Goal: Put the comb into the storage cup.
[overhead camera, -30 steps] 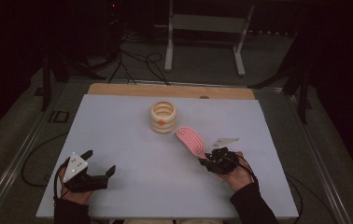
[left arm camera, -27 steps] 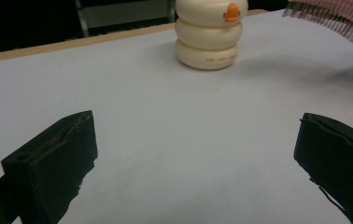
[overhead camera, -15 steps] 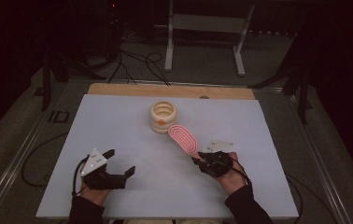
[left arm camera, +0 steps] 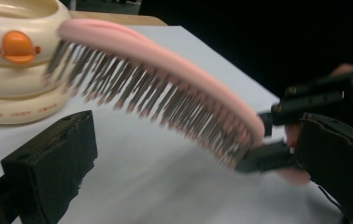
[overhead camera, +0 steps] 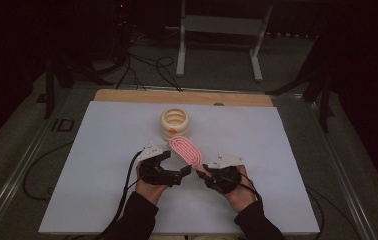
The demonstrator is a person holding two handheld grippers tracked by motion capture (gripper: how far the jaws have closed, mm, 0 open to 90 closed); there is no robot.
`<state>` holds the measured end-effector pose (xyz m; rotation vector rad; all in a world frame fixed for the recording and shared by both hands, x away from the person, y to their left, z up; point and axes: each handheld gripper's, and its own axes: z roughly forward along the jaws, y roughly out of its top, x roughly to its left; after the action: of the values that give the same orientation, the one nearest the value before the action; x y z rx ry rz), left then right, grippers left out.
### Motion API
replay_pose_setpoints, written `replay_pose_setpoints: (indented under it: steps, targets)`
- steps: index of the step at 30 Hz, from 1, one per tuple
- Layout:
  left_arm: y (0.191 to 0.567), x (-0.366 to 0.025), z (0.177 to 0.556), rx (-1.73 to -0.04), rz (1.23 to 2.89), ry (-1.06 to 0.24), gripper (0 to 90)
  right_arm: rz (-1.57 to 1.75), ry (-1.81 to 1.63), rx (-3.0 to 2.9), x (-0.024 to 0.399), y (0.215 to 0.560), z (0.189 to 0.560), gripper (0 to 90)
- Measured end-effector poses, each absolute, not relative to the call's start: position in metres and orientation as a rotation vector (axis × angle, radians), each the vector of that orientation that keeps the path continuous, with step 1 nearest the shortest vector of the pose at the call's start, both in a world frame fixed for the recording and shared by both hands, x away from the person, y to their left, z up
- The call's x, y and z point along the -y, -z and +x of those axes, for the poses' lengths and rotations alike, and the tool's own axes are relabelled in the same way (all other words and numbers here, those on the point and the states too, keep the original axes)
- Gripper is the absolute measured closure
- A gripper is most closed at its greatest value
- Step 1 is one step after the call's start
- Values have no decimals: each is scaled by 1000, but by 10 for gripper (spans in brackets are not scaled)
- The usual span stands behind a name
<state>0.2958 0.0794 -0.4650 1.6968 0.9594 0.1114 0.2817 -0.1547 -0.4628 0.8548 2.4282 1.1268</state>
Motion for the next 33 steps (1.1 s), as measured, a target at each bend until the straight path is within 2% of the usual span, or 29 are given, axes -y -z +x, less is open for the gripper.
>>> replay_pose_setpoints:
  steps: [4,8,9,13,17,21,26,33]
  targets:
    - [469,-70,304,-996,1653,-43,5,841,-1130,-2436,150,465,280,706]
    - [468,-65,306,-1034,1631,-40,6,820,-1110,-2428,146,466,278,707]
    - [468,-66,306,-1032,1622,-37,62,811,-1105,-2422,147,467,278,708]
    - [466,-68,306,-1030,1612,-28,146,813,-1109,-2416,149,466,278,710]
    - [465,-70,306,-1033,1605,-23,166,803,-1110,-2411,148,466,278,710]
    - [464,-71,306,-1037,1594,-27,248,796,-1102,-2403,148,466,277,711]
    - [463,-73,307,-1045,1582,-26,301,804,-1111,-2388,148,466,277,711]
    - [462,-71,308,-1054,1577,-22,324,789,-1094,-2368,148,466,276,711]
